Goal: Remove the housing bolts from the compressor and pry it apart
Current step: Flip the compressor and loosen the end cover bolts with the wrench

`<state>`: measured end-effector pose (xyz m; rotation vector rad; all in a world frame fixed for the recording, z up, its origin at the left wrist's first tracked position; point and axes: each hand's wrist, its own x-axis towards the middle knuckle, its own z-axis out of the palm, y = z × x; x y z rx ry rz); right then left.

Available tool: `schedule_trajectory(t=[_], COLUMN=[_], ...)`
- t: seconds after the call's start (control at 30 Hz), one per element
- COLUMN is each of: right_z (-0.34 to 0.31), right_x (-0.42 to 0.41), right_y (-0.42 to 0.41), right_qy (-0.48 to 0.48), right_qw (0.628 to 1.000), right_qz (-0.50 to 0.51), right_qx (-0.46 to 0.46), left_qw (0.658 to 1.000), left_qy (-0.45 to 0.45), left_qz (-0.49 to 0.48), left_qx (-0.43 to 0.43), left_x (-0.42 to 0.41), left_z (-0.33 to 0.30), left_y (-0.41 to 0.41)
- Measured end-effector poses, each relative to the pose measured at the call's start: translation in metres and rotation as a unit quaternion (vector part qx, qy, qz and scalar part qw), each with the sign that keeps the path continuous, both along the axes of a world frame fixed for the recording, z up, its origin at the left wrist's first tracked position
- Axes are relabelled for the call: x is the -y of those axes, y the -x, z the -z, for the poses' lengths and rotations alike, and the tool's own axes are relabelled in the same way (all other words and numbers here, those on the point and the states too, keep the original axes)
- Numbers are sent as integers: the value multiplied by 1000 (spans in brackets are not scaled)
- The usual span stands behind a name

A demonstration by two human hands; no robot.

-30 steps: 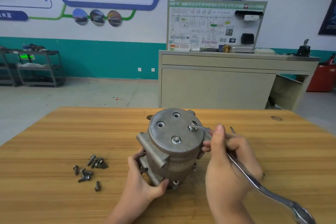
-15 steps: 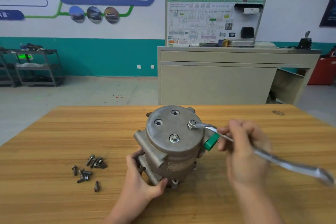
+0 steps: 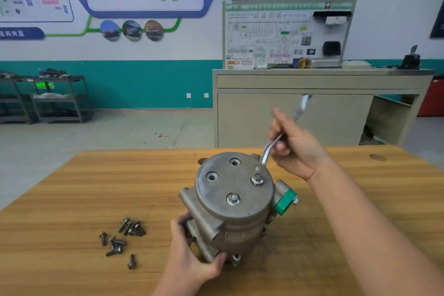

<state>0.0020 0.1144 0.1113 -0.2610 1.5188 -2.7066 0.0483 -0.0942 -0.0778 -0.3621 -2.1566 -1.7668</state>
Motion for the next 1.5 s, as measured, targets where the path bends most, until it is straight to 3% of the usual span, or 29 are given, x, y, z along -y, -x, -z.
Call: schedule_trajectory(t=[0.07, 0.13, 0.27, 0.47, 0.73, 0.8, 0.87, 1.0, 1.1, 1.17, 1.3, 1.5], right_z=[-7, -4, 27, 65, 80, 88, 92, 90, 71, 53, 30, 15], right_x=[-8, -14, -8, 11, 44, 48, 48, 26, -11, -29, -25, -4], right_y=[-16, -33, -66, -80, -92, -96, -98, -89, -68, -47, -5, 8], right_qy=[104, 109, -54, -214, -309, -331, -295, -143, -70, -50, -56, -92], right_qw=[993, 981, 906, 758, 653, 643, 674, 810, 922, 976, 997, 996], right_qz=[43, 133, 337, 430, 521, 543, 546, 463, 309, 162, 25, 9], right_qx=[-29, -93, -253, -442, -453, -428, -401, -329, -222, -135, -41, -14], left_qw=[1000, 1000, 1000, 999, 999, 999, 1000, 1000, 1000, 1000, 1000, 999], left_qy=[-11, -13, 0, -5, -23, -22, -15, -11, -14, -18, -16, -25], left_qz=[1, -3, -26, -37, -27, -26, -24, -25, -23, -23, -25, -30], left_qx=[5, 9, -9, -10, 1, 5, 9, 12, 14, 11, -3, 7], left_x=[-2, -5, -10, -13, -13, -12, -12, -12, -12, -13, -16, -12], left_z=[-2, -5, -8, -8, -10, -10, -8, -7, -7, -9, -11, -8], left_y=[-2, -4, -8, -10, -11, -9, -9, -9, -8, -8, -9, -7])
